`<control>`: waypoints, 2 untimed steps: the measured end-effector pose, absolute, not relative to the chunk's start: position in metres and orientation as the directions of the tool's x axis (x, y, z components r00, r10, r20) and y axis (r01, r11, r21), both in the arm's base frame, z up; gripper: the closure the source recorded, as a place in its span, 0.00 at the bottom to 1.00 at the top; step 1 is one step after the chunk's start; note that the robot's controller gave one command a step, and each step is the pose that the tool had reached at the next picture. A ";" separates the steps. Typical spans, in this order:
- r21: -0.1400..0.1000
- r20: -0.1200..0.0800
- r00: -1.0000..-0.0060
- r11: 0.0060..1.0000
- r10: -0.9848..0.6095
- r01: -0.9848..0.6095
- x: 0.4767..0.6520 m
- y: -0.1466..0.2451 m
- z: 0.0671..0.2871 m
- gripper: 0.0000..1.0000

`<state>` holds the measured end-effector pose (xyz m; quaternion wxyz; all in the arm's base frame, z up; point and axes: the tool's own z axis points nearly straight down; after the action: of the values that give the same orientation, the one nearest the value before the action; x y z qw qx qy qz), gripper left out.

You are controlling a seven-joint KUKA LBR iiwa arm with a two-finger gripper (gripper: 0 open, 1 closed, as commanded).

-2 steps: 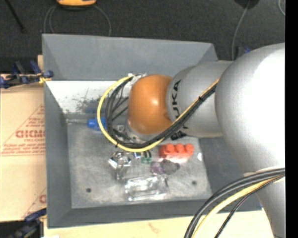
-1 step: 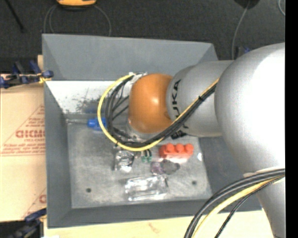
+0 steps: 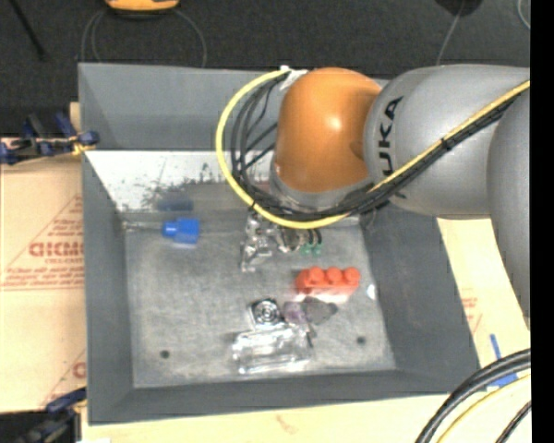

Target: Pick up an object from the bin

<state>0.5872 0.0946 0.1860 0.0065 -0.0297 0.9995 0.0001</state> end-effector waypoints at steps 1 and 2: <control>0.001 0.003 -0.999 0.999 0.047 0.047 0.546 0.100 0.131 1.00; -0.002 0.003 -1.000 1.000 0.023 0.023 0.484 0.087 0.140 1.00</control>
Offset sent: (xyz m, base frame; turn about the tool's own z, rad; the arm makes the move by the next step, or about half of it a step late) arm -0.0403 0.0060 -0.0530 0.1080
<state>0.4837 0.0866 0.1404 -0.0017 0.0115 0.9999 -0.0008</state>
